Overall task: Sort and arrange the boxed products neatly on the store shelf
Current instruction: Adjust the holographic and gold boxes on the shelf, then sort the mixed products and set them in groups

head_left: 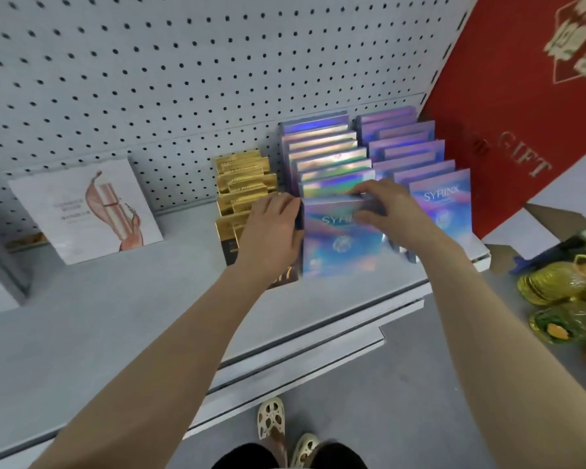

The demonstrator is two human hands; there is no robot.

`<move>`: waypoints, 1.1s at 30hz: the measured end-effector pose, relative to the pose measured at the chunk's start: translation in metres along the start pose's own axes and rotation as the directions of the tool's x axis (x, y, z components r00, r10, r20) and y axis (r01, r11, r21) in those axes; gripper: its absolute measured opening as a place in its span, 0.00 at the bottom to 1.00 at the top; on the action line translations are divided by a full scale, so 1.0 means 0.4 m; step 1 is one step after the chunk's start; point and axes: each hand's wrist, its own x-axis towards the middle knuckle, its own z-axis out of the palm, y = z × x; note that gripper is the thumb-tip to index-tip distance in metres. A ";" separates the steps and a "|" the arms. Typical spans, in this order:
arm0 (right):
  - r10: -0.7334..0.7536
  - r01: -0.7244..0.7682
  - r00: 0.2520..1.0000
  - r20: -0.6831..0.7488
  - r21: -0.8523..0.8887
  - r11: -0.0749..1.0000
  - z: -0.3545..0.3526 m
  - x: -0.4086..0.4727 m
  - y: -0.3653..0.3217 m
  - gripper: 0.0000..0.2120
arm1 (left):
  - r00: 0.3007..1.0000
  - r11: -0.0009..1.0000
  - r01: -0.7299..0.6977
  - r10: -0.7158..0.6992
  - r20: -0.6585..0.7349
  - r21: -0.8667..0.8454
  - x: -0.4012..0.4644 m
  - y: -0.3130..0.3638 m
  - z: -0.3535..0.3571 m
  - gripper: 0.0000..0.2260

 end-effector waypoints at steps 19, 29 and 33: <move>-0.272 0.247 0.958 -0.091 -0.225 0.943 0.052 0.055 0.069 0.28 | 0.970 0.968 0.230 -0.236 0.058 0.098 0.041 0.042 0.053 0.24; -0.332 0.298 0.927 -0.173 -0.195 0.934 0.077 -0.010 -0.009 0.18 | 0.897 0.934 0.355 -0.353 -0.266 -0.044 -0.096 0.095 -0.014 0.15; -0.407 0.405 0.911 -0.061 -0.038 0.913 0.165 -0.067 -0.069 0.12 | 0.783 0.857 0.508 -0.502 -0.368 -0.087 -0.257 0.102 -0.028 0.11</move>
